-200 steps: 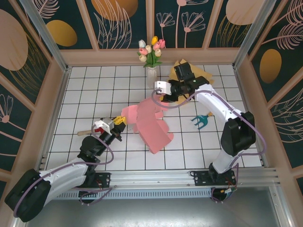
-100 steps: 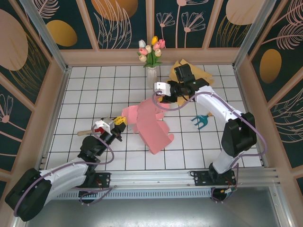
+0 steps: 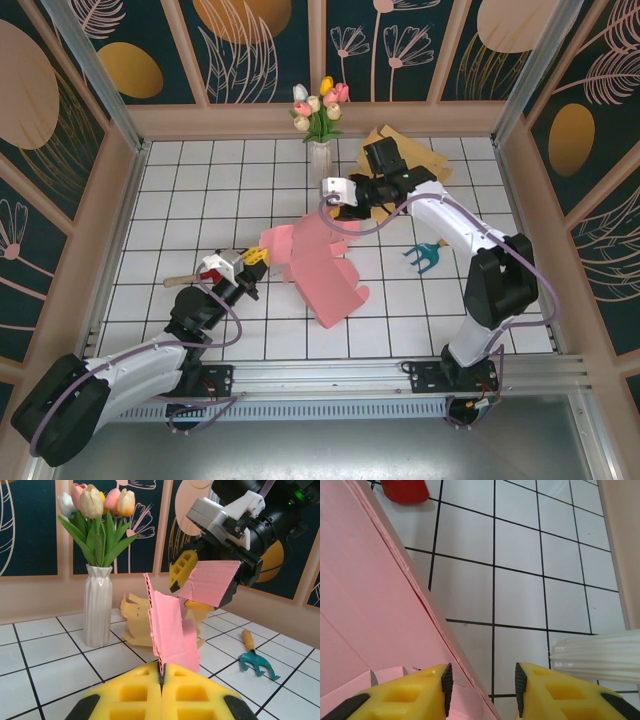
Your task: Fold the paper box
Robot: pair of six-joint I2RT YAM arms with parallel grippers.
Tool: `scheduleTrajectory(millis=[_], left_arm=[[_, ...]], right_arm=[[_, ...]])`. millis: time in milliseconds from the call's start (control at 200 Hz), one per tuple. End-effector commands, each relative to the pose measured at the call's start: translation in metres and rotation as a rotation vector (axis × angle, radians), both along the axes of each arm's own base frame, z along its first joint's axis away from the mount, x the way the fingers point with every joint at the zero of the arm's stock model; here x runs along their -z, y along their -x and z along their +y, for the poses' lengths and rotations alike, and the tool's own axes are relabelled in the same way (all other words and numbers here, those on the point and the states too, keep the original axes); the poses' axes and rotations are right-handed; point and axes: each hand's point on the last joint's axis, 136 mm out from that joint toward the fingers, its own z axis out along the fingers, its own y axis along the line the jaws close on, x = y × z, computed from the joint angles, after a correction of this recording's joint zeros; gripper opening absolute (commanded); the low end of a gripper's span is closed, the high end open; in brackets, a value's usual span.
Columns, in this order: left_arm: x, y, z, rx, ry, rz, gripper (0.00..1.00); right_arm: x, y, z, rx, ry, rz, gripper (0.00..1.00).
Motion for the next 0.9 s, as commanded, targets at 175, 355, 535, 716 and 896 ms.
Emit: scheduleTrajectory(millis=[175, 355, 535, 716, 896], left_arm=[[-0.015, 0.004, -0.001, 0.012, 0.026, -0.055, 0.0], [-0.014, 0.003, -0.001, 0.008, 0.025, -0.049, 0.0], [-0.013, 0.001, 0.0, -0.005, 0.024, -0.042, 0.0], [-0.008, -0.015, 0.008, -0.095, 0.019, 0.006, 0.0], [-0.009, -0.039, 0.034, -0.289, 0.083, 0.096, 0.33]], right_arm=[[0.005, 0.005, 0.008, -0.048, -0.006, 0.04, 0.34], [0.008, 0.009, 0.0, -0.037, 0.023, 0.065, 0.34], [0.004, 0.012, -0.007, -0.027, 0.031, 0.062, 0.19], [-0.001, 0.013, -0.017, 0.004, 0.08, 0.057, 0.0], [-0.003, 0.003, -0.042, 0.16, 0.195, 0.074, 0.0]])
